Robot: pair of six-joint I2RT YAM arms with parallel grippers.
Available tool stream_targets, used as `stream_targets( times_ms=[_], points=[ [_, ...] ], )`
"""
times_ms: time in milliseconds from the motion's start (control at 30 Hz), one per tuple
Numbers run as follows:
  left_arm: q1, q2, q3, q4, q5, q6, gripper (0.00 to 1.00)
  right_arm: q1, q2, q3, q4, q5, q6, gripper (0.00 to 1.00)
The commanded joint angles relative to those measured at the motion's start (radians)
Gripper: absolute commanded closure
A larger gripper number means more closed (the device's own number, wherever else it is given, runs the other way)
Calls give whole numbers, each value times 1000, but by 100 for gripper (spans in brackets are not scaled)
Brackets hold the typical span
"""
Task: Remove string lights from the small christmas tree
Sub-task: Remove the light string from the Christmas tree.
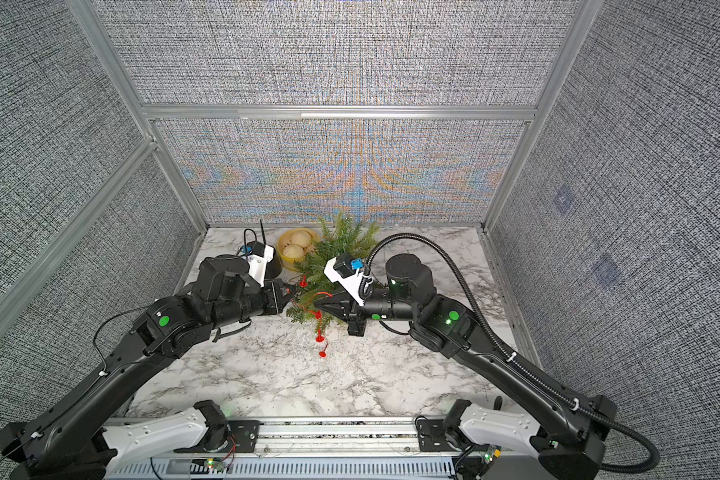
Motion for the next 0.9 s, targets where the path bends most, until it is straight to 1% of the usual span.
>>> stream_targets(
  times_ms=[0, 267, 467, 633, 867],
  points=[
    [1, -8, -4, 22, -25, 7, 100, 23, 8, 1, 15, -20, 6, 100],
    [1, -27, -5, 24, -22, 5, 100, 82, 31, -3, 15, -5, 11, 100],
    [1, -27, 17, 28, -1, 7, 100, 87, 37, 19, 10, 14, -6, 100],
    [1, -16, 36, 27, 12, 15, 100, 87, 39, 32, 4, 104, -15, 100],
    [1, 14, 53, 21, 4, 28, 100, 87, 40, 59, 0, 144, -26, 100]
  ],
)
